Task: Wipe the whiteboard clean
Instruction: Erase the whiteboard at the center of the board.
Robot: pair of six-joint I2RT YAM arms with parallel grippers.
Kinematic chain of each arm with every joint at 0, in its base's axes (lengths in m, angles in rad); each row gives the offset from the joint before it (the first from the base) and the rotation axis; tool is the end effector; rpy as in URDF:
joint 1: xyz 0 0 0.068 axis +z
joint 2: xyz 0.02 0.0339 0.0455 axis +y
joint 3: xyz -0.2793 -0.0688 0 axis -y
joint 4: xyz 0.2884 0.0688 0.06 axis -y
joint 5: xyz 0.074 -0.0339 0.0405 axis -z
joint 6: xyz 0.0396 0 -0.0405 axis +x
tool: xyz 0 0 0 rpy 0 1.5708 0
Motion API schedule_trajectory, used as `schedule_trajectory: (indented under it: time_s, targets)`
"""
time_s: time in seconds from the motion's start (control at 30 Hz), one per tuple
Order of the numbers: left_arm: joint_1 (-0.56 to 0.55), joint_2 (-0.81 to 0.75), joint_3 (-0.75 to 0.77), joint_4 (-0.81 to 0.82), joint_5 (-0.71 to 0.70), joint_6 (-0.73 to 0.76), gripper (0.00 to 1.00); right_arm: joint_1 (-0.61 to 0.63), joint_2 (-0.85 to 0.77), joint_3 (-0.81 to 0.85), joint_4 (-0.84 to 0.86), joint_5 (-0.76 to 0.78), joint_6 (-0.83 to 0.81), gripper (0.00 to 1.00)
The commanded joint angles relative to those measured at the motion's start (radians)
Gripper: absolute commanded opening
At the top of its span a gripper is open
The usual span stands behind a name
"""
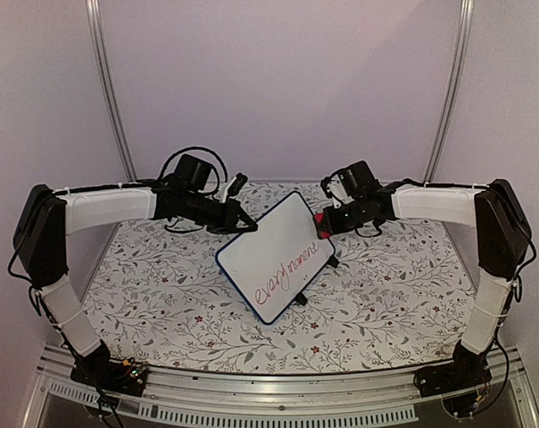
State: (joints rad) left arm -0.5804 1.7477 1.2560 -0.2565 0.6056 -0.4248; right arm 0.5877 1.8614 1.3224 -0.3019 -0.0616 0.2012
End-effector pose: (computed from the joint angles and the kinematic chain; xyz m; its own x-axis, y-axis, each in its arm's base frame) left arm 0.3471 -0.2545 0.2327 -0.8480 0.1508 -0.5082 0.4942 0.5717 -0.6549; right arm 0.3765 0.2538 0.1999 -0.7251 -0.2434 -0.6442 -0.4518 0.8742 0.1782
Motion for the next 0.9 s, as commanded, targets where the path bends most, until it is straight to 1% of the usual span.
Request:
schedule_trajectory:
  time_s: [0.0, 0.23, 0.37, 0.53, 0.87]
  targets:
    - [-0.036, -0.020, 0.010, -0.016, 0.119, 0.077, 0.00, -0.005, 0.057, 0.087, 0.019, 0.031, -0.018, 0.03]
    - [-0.035, -0.017, 0.010, -0.016, 0.122, 0.076, 0.00, -0.005, 0.060, 0.143, 0.013, -0.009, -0.034, 0.04]
    - [-0.036, -0.019, 0.010, -0.015, 0.120, 0.076, 0.00, -0.005, 0.059, 0.136, 0.006, -0.010, -0.037, 0.03]
    - [-0.035, -0.018, 0.010, -0.015, 0.121, 0.076, 0.00, -0.005, 0.037, 0.050, 0.027, -0.023, -0.033, 0.03]
    - [-0.036, -0.016, 0.010, -0.015, 0.122, 0.075, 0.00, -0.003, -0.065, -0.159, 0.083, -0.011, -0.011, 0.03]
